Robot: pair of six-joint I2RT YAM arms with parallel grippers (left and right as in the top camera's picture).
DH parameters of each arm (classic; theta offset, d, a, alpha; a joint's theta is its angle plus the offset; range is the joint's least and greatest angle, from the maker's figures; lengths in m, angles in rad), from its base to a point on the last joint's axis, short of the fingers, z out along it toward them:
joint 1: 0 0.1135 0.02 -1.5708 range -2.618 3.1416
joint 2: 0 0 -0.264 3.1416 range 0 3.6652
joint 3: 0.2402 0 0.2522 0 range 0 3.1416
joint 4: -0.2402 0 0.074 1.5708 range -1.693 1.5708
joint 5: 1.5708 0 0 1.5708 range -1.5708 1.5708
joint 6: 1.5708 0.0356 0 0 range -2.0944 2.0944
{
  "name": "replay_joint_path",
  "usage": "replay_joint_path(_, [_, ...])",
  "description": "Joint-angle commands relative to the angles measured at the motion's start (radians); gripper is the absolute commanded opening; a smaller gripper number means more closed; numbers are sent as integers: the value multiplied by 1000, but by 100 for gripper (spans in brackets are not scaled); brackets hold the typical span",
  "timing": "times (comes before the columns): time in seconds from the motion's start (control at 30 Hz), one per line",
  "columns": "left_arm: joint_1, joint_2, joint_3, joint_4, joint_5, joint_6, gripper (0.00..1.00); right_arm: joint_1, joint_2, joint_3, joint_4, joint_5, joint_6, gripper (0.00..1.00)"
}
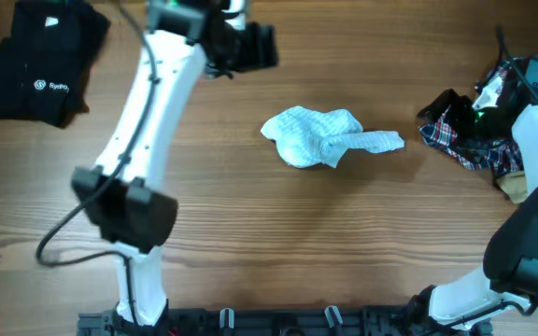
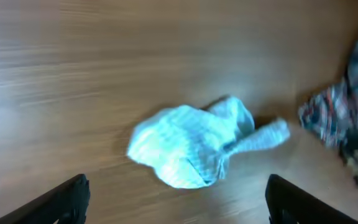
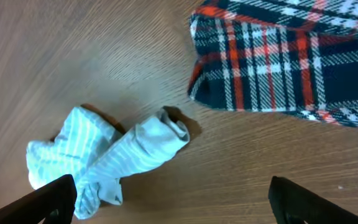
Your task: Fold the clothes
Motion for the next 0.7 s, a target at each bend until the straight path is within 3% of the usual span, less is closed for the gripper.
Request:
replay_joint_path(0.0, [-34,132,-3,45,108,207,90,4,-28,1,2,-30,-50,100])
replay_joint_path(0.2, [-36,237,-3,160,135,339,88,4,-28,1,-3,-32,-51,100])
replay_joint_path(0.67, [-44,390,-3,210,273,364,85,4,-28,1,-13,-38,-69,99])
